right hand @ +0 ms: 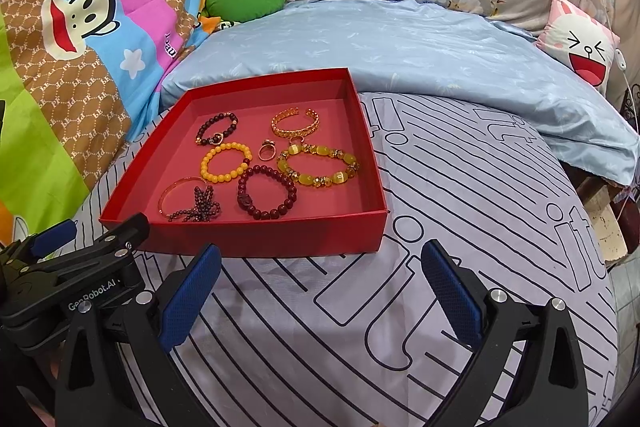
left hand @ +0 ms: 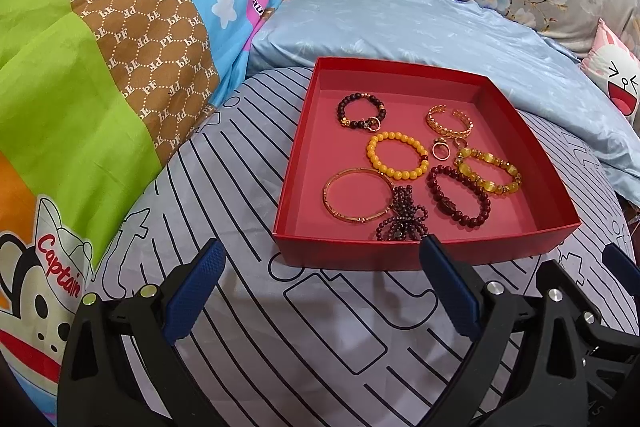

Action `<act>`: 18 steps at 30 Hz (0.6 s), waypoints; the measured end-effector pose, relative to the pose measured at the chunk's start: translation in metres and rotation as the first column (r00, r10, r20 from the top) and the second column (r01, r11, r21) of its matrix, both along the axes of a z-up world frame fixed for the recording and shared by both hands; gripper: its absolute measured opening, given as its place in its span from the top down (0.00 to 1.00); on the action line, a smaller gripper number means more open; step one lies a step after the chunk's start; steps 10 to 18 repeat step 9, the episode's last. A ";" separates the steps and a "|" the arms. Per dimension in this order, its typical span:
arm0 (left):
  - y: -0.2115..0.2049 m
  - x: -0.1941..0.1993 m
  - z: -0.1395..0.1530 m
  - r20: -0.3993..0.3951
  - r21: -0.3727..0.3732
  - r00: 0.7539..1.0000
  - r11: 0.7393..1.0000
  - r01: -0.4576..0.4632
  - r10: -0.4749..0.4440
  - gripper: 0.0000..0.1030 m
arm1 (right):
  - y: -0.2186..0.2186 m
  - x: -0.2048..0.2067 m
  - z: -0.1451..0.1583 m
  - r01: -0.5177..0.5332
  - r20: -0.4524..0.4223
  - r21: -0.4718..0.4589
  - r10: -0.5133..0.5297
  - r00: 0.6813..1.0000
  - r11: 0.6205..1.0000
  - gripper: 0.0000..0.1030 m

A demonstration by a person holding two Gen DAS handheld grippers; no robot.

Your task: Organize jewelry

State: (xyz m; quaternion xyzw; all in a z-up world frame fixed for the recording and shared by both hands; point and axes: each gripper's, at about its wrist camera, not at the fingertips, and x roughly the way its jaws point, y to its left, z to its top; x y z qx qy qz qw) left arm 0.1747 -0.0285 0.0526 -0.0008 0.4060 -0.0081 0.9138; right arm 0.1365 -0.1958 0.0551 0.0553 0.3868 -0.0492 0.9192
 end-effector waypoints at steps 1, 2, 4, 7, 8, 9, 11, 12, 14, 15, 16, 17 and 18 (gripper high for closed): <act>0.000 0.000 0.000 0.002 0.001 1.000 1.000 0.002 -0.002 0.10 | 0.000 0.000 0.000 0.001 0.000 0.000 -0.001 1.000 1.000 0.06; -0.001 0.000 0.000 0.004 0.003 1.000 1.000 0.003 -0.003 0.10 | -0.001 -0.001 0.000 0.002 0.000 -0.001 -0.002 1.000 1.000 0.06; -0.002 -0.001 0.001 0.009 0.012 1.000 1.000 -0.003 0.003 0.10 | -0.001 -0.001 0.000 0.003 -0.001 -0.003 -0.003 1.000 1.000 0.06; -0.002 -0.002 0.000 0.003 0.001 1.000 1.000 0.000 0.000 0.10 | -0.002 -0.002 0.000 0.006 -0.001 0.001 -0.006 1.000 1.000 0.06; -0.003 -0.002 0.000 0.001 0.000 1.000 1.000 0.000 0.000 0.10 | -0.002 -0.001 0.000 0.007 -0.002 0.000 -0.007 1.000 1.000 0.06; -0.003 -0.002 -0.001 0.000 -0.001 1.000 1.000 0.000 0.000 0.10 | -0.002 -0.002 0.000 0.007 -0.002 -0.004 -0.007 1.000 1.000 0.06; -0.003 -0.002 -0.001 0.000 -0.001 1.000 1.000 0.000 0.000 0.10 | -0.002 -0.002 0.000 0.007 -0.002 -0.004 -0.007 1.000 1.000 0.06; -0.003 -0.002 -0.001 0.000 -0.001 1.000 1.000 0.000 0.000 0.10 | -0.002 -0.002 0.000 0.007 -0.002 -0.004 -0.007 1.000 1.000 0.06; -0.003 -0.002 -0.001 0.000 -0.001 1.000 1.000 0.000 0.000 0.10 | -0.002 -0.002 0.000 0.007 -0.002 -0.004 -0.007 1.000 1.000 0.06; -0.003 -0.002 -0.001 0.000 -0.001 1.000 1.000 0.000 0.000 0.10 | -0.002 -0.002 0.000 0.007 -0.002 -0.004 -0.007 1.000 1.000 0.06; -0.003 -0.002 -0.001 0.000 -0.001 1.000 1.000 0.000 0.000 0.10 | -0.002 -0.002 0.000 0.007 -0.002 -0.004 -0.007 1.000 1.000 0.06; -0.003 -0.002 -0.001 0.000 -0.001 1.000 1.000 0.000 0.000 0.10 | -0.002 -0.002 0.000 0.007 -0.002 -0.004 -0.007 1.000 1.000 0.06; -0.003 -0.002 -0.001 0.000 -0.001 1.000 1.000 0.000 0.000 0.10 | -0.002 -0.002 0.000 0.007 -0.002 -0.004 -0.007 1.000 1.000 0.06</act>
